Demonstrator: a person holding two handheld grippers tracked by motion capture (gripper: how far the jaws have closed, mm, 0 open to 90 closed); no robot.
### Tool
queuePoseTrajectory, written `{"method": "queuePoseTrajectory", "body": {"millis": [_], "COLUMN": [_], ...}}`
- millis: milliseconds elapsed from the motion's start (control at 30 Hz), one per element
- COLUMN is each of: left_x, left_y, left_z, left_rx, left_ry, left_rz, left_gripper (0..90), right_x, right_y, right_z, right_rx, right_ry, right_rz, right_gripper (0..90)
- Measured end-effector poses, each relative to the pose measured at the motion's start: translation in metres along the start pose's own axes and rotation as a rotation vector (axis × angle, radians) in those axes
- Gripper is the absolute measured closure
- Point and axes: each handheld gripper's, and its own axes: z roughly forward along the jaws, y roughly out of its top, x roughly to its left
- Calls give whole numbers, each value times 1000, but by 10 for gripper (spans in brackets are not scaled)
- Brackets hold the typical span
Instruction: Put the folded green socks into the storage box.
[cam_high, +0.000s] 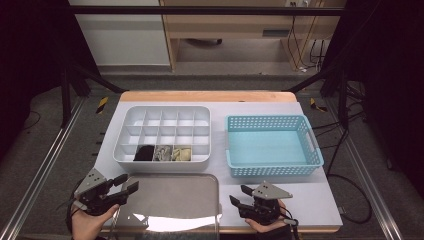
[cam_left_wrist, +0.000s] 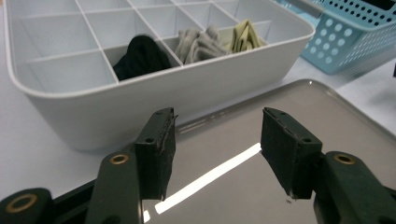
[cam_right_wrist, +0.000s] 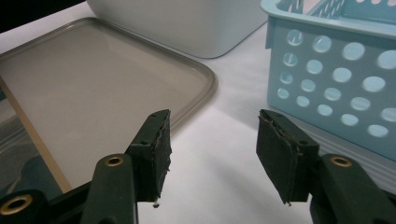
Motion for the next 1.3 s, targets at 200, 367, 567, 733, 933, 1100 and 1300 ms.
{"method": "queuePoseTrajectory", "body": {"millis": [200,367,567,733,933,1100,1300], "left_x": [7,14,21,27,37,44,39], "left_y": [-11,-16,-15,-16,-16,-26,-37], "left_z": [-2,3,7,7,-2,-11,-18], "left_rx": [6,14,15,18,39,55,84], "left_ry": [1,-14,-27,-38,-35,-11,11], "left_rz": [-15,-8,1,-17,-25,-52,-53], "left_gripper": [433,433,431,430,413,403,393], "right_x": [3,6,6,8,10,13,19], "right_y": [0,0,0,1,2,2,2], "right_z": [1,3,6,8,10,14,16], "right_rx": [5,12,20,25,30,35,55], "right_ry": [18,34,38,48,48,57,45], "right_rz": [-2,1,1,1,3,-2,-12], "right_gripper": [440,446,446,451,464,433,404]}}
